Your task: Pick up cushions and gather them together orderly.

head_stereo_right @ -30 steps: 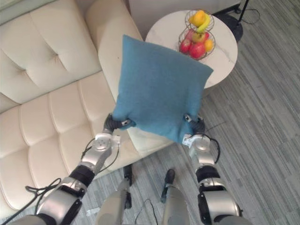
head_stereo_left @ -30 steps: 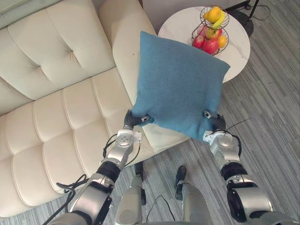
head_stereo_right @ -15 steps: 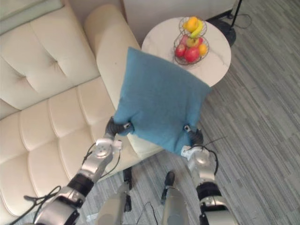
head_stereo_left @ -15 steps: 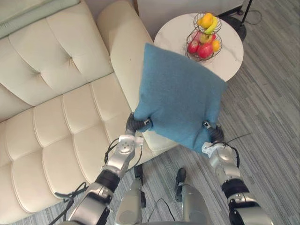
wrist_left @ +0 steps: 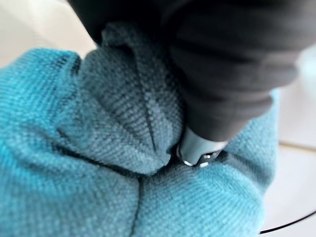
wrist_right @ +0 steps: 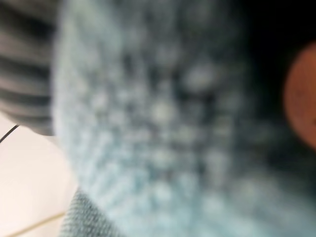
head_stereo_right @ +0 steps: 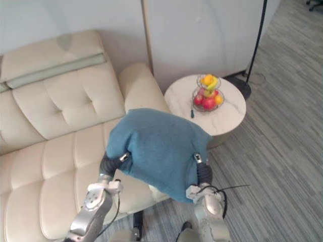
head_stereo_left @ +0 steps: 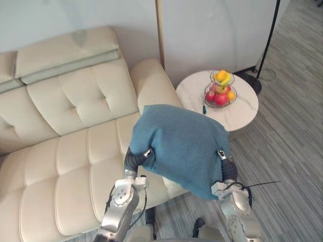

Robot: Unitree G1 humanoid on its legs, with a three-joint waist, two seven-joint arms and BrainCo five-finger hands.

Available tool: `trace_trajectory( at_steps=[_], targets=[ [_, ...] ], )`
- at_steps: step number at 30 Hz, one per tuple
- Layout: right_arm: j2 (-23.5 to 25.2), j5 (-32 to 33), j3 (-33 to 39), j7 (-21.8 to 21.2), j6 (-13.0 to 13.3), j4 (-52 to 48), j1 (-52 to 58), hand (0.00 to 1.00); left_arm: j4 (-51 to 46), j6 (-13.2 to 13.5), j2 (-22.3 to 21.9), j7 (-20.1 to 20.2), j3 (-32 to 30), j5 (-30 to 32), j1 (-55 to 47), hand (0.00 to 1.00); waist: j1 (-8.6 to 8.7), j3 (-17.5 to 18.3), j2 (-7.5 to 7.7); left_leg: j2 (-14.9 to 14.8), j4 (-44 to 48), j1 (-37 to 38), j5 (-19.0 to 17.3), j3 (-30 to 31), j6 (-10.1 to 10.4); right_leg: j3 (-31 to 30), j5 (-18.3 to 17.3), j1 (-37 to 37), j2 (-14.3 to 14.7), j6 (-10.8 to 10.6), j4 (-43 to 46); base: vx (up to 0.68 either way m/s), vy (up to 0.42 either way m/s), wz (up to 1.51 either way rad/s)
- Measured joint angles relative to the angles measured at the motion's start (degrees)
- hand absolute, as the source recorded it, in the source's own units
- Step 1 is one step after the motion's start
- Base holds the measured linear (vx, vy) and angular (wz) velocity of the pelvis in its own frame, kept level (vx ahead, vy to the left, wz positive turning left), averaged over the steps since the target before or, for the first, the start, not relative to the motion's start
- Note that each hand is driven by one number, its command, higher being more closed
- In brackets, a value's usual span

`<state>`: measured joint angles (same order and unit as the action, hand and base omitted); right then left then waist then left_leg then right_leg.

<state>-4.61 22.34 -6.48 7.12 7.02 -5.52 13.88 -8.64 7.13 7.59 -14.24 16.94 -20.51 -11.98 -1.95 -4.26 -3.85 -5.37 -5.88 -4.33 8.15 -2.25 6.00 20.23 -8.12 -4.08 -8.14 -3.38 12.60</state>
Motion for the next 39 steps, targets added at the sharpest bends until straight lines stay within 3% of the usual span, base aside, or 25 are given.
trace_trajectory(
  at_steps=[5,9,10,11,13,16,17,19,20,23,24,26,27,28,29,30,31,32,33,34,36,37,39],
  targets=[
    [0.1,-2.4,-3.0,-0.3,1.7,-4.4,1.3,1.0,-5.5,1.9,-0.5,0.6,-1.6,-2.1,-5.7,1.0,-1.36,1.4,0.43,0.2,0.6,-0.2,-0.9,2.6,-0.1,2.6,-0.9,2.3,0.0,-0.7,0.1,-0.05,0.003,0.28],
    [-0.1,-4.7,-3.4,-0.2,3.2,-7.3,0.6,1.0,-8.8,2.4,-2.1,0.7,-2.1,-2.2,-7.5,1.0,-2.68,1.6,-0.04,1.8,7.2,-9.0,-2.2,8.7,-1.1,9.6,-3.5,-1.9,-2.5,0.6,7.1,-0.1,-0.033,0.94],
    [-0.1,-5.0,-3.2,0.2,3.3,-7.1,-0.1,1.0,-8.6,2.6,-2.9,0.7,-2.1,-2.3,-7.2,1.0,-2.75,1.7,-0.05,1.3,7.6,-11.4,-5.2,5.2,-5.5,12.1,-3.4,-2.6,-3.4,1.1,7.0,-0.11,-0.012,1.23],
    [-0.1,-5.5,-2.8,0.4,3.3,-6.9,-0.5,1.0,-8.3,2.6,-3.4,0.7,-2.1,-2.3,-6.6,1.0,-2.71,1.7,0.82,0.7,9.1,-13.0,-7.7,1.3,-8.1,14.2,-2.8,-3.0,-5.1,1.6,5.8,-0.11,0.048,1.04],
    [-0.3,-6.6,-2.4,1.2,3.0,-4.5,-4.0,1.0,-6.2,2.8,-4.1,0.7,-2.4,-3.1,-6.0,1.0,-3.71,1.3,1.53,-2.0,15.9,-14.5,-8.0,-8.0,-8.6,16.1,-1.7,-3.8,-8.6,2.0,5.7,-0.07,0.058,0.68],
    [-0.6,-6.7,-1.5,1.5,3.0,-2.5,-4.3,1.0,-2.9,2.8,-4.5,0.8,-2.1,-4.4,-5.6,1.0,-3.27,1.8,0.89,-7.0,16.4,-10.5,-8.9,-12.6,-5.7,18.9,0.1,-1.1,-10.0,0.6,3.5,0.03,0.088,0.6],
    [-0.6,-6.6,-0.3,2.1,2.9,-2.2,-4.2,1.0,-1.8,2.6,-4.5,0.8,-1.1,-4.4,-4.6,1.0,-2.67,2.0,0.57,-9.9,15.7,-9.1,-9.0,-18.1,-4.2,21.1,1.2,0.3,-10.5,-0.5,2.5,0.03,0.148,0.72],
    [-0.6,-6.5,2.1,2.9,2.9,-2.2,-4.1,1.0,-0.7,2.5,-5.0,0.9,1.0,-4.4,-2.7,1.0,-1.3,2.5,-0.28,-11.4,12.7,-7.2,-5.0,-21.3,-0.2,23.6,3.6,1.7,-11.6,-3.1,1.1,0.06,0.345,0.81],
    [-0.4,-6.4,3.4,3.1,3.0,-2.0,-4.2,1.0,0.2,2.6,-5.6,1.0,1.8,-4.4,-1.8,1.0,-1.51,3.3,-1.24,-10.3,10.0,-5.3,-4.5,-18.8,3.7,23.5,5.4,2.0,-12.0,-5.2,0.4,0.09,0.493,0.56],
    [2.6,-6.4,3.6,3.4,2.9,-0.2,-4.3,1.0,2.5,2.6,-2.7,1.1,1.4,-4.4,1.3,1.0,-1.81,2.1,3.45,-5.8,13.0,-6.3,-6.4,-19.2,0.7,20.9,10.7,3.1,-16.0,-5.5,-2.5,0.06,0.38,0.27],
    [4.1,-6.4,3.2,3.5,2.8,-0.2,-3.8,1.0,2.7,2.5,-1.1,1.1,1.0,-4.4,1.6,1.0,-1.83,1.8,4.69,-5.5,20.4,-9.5,-11.0,-18.4,-1.3,19.9,14.7,3.9,-16.9,-5.3,-3.8,0.03,0.494,0.22],
    [4.5,-6.0,2.8,3.5,2.6,-0.1,-3.1,1.0,2.8,2.5,-1.1,1.1,0.9,-4.4,1.5,1.0,-3.07,1.7,4.72,-6.0,26.7,-11.1,-15.6,-18.1,-2.2,18.7,17.8,3.8,-17.6,-4.0,-3.2,0.01,0.467,-0.03],
    [4.4,-6.0,2.6,3.5,2.4,0.1,-2.5,1.0,2.8,2.5,-1.2,1.1,0.8,-4.4,0.9,1.0,-4.37,1.6,4.5,-6.2,29.2,-11.2,-18.4,-18.7,-3.2,16.5,20.0,2.6,-18.8,-0.6,-0.4,0.02,0.414,-0.23],
    [4.4,-6.0,2.2,3.3,2.1,0.3,-2.5,1.0,2.6,2.5,-1.2,1.1,0.5,-4.4,0.3,1.0,-4.17,0.9,3.9,-5.9,29.9,-10.3,-20.0,-18.2,-4.0,12.0,19.2,-0.2,-19.2,2.4,5.7,0.04,0.385,-0.16],
    [4.3,-6.0,2.1,3.1,2.0,0.3,-2.4,1.0,2.5,2.4,-1.2,1.1,0.3,-4.4,0.0,1.0,-3.78,0.4,3.6,-5.8,29.8,-9.6,-20.8,-17.7,-4.6,8.6,15.5,-1.4,-18.2,1.9,10.4,0.05,0.303,0.15],
    [4.6,-5.8,2.0,2.8,1.9,0.3,-1.7,1.0,2.5,2.3,-1.2,1.1,0.3,-4.4,-0.4,1.0,-2.83,0.1,3.38,-5.5,28.7,-8.2,-21.2,-17.1,-4.7,1.0,7.3,-4.4,-13.5,-1.1,17.9,0.07,0.21,0.39],
    [4.5,-5.0,1.9,2.4,1.9,0.6,-1.3,1.0,2.5,2.2,-1.1,1.3,0.3,-4.4,-0.8,1.0,-1.62,0.2,3.94,-4.4,26.6,-6.6,-21.0,-16.9,-4.8,-3.1,1.8,-6.4,-8.4,-2.8,21.3,0.07,0.171,0.44],
    [4.5,-4.4,1.9,2.2,2.0,1.0,-1.3,1.0,2.5,2.2,-1.0,1.5,0.3,-4.4,-1.0,1.0,-1.22,0.5,4.42,-3.5,25.4,-5.8,-20.7,-17.0,-5.0,-3.4,0.1,-6.9,-6.8,-2.4,21.3,0.1,0.125,0.4],
    [4.3,-4.1,2.1,2.1,2.2,2.5,-1.6,1.0,2.5,2.0,-0.7,2.3,0.3,-4.3,-1.3,1.0,-0.74,1.4,6.22,-1.2,22.3,-4.1,-19.2,-17.8,-5.3,-2.8,-2.0,-8.3,-4.0,-0.9,19.6,0.18,0.06,0.16],
    [3.9,-3.8,2.3,2.0,2.1,2.8,-1.7,1.0,2.5,2.0,-0.7,2.4,0.4,-4.2,-1.1,1.0,-0.76,1.2,6.89,-0.2,21.6,-2.8,-19.1,-18.6,-5.1,-1.8,-3.9,-9.0,-1.5,0.3,17.5,0.16,0.037,0.01],
    [4.1,-3.7,2.3,1.9,2.1,2.8,-1.7,1.0,2.4,1.5,-0.7,2.4,0.4,-4.2,-1.1,1.0,-0.75,1.2,6.42,-0.1,21.9,-1.3,-19.8,-18.8,-4.9,-3.1,-4.2,-8.8,2.9,1.5,11.9,0.18,-0.029,-0.01],
    [3.9,-3.7,2.4,1.9,2.2,2.7,-1.8,1.0,2.1,1.1,-0.8,2.4,0.5,-4.1,-0.9,1.0,-0.07,1.2,6.19,0.3,23.4,-1.7,-20.9,-17.8,-4.4,-5.4,-2.9,-7.9,4.6,6.5,8.1,0.24,-0.061,0.21],
    [2.8,-3.5,2.8,2.0,2.0,2.4,-1.5,1.0,1.9,0.6,-1.8,2.5,0.7,-3.4,-0.8,1.0,0.15,0.8,4.96,-0.6,26.0,-1.6,-21.8,-15.4,-3.9,-4.8,-3.2,-5.8,5.2,6.5,7.4,0.26,-0.068,0.19]
  ],
)
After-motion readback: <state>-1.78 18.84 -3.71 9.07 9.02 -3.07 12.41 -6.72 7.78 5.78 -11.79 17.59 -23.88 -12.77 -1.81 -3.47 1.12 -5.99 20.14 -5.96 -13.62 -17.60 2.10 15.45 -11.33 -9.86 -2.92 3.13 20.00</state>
